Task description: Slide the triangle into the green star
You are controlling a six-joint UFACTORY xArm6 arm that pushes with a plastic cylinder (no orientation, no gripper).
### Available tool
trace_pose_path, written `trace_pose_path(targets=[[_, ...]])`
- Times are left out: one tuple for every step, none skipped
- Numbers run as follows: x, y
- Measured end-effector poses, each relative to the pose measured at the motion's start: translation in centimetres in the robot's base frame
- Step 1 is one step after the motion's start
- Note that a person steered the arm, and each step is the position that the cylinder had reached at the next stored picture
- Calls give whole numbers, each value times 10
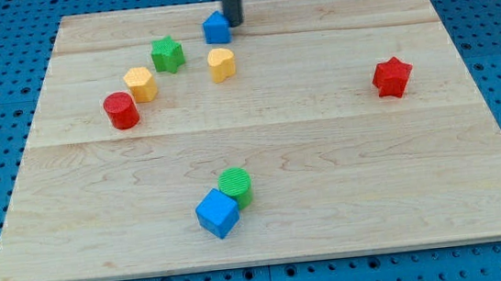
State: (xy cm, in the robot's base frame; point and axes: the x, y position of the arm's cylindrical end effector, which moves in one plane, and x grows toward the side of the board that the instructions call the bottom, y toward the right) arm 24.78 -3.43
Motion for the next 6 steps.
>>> trace_pose_path(targets=[[31, -27], [-9, -27], [5, -48], [40, -67], [73, -76], [74, -107]])
